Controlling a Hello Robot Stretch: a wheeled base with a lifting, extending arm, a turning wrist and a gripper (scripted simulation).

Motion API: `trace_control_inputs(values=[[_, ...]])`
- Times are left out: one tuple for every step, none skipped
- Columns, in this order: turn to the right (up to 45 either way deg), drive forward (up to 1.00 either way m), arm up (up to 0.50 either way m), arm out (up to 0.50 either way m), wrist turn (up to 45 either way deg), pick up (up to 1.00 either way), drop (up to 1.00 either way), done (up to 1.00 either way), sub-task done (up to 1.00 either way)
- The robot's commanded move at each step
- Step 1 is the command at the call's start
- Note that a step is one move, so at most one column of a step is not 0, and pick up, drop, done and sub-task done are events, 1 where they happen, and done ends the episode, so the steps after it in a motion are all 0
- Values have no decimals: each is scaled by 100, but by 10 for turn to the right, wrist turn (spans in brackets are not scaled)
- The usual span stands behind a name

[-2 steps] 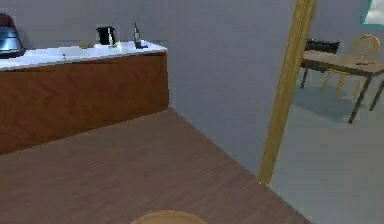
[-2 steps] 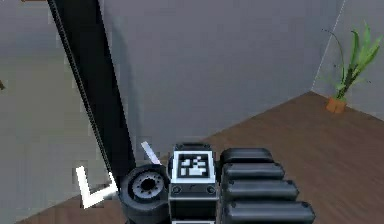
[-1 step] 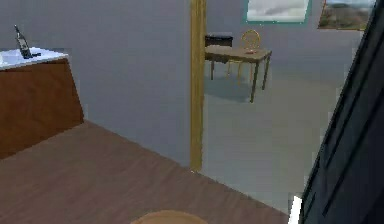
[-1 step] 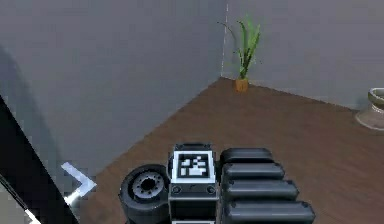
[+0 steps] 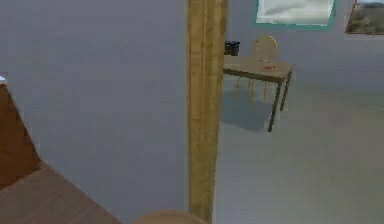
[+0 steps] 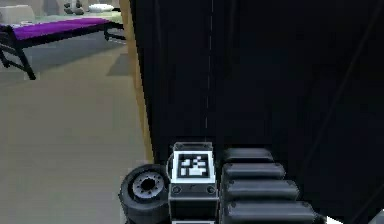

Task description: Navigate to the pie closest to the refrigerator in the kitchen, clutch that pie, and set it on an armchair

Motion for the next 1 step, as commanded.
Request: trace_control_inputs(values=[[450,0,0,0,0,0,0,0,0]])
